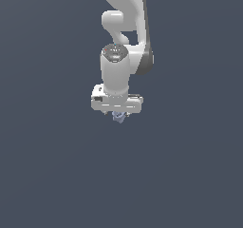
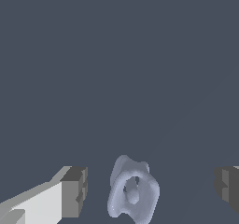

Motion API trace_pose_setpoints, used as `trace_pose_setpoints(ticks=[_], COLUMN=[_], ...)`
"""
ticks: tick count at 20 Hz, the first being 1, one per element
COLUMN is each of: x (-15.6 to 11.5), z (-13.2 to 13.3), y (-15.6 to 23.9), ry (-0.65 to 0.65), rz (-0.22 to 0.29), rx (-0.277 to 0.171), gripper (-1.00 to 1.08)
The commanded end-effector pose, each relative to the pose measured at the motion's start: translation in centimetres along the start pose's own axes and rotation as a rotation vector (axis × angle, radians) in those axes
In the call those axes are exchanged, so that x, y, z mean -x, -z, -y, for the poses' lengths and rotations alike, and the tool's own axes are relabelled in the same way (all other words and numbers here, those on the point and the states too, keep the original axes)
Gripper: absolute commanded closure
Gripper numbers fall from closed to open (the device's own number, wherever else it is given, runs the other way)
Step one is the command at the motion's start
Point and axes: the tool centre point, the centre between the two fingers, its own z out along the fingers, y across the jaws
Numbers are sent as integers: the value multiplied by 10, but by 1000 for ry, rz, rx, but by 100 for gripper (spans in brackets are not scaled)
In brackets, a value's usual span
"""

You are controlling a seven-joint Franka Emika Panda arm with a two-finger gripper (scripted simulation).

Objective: Pick up the object and move it to a goal position.

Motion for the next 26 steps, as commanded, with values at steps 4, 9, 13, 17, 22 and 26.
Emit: trace_pose_setpoints(ticks=[4, 9, 13, 17, 22, 26], x=[26, 52, 67, 76, 78, 79], z=[2, 2, 1, 1, 1, 1], y=[-24, -45, -55, -61, -63, -67], ry=[-114, -221, -282, -318, -325, -325], rz=[6, 12, 15, 17, 18, 18], rx=[-7, -11, -12, -12, -12, -12], gripper=[-92, -92, -92, -92, -92, -92])
